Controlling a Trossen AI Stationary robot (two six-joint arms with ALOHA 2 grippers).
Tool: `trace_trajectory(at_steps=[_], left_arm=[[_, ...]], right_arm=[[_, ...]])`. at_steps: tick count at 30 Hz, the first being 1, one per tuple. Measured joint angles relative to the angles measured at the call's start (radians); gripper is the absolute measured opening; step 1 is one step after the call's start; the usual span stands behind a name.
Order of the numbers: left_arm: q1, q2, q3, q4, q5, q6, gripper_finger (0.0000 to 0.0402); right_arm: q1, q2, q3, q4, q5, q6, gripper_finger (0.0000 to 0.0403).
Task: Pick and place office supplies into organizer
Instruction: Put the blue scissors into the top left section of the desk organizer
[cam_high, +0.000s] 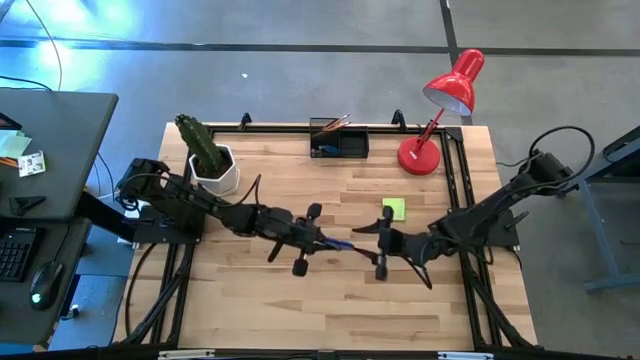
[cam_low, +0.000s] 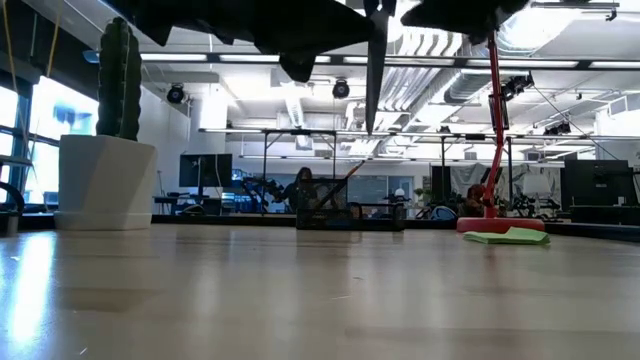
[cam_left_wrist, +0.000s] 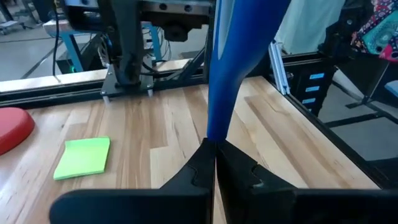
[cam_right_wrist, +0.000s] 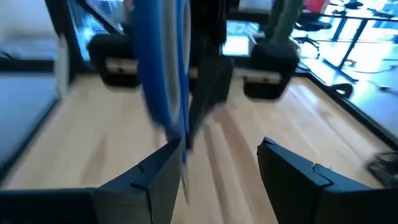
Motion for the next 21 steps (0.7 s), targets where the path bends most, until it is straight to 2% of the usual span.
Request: trace_trajectory(at_steps=[10,15,21], left_arm=[[-0.001,0.001,0.0,-0.021,-0.023,-0.001,0.0],[0.0,0.001,0.0,-0.022,-0.028,-0.002,0.0],[0.0,0.001,0.0,-0.02,-0.035,-0.002,0.0]], right_arm=[[-0.068,0.07,0.0,0.11,-0.208,0.015,0.0204],[-0.054,0.072,0.0,0.035,-0.179,0.054,0.0204],[-0.024,0.071,0.0,0.08,-0.124,0.03,0.0204]])
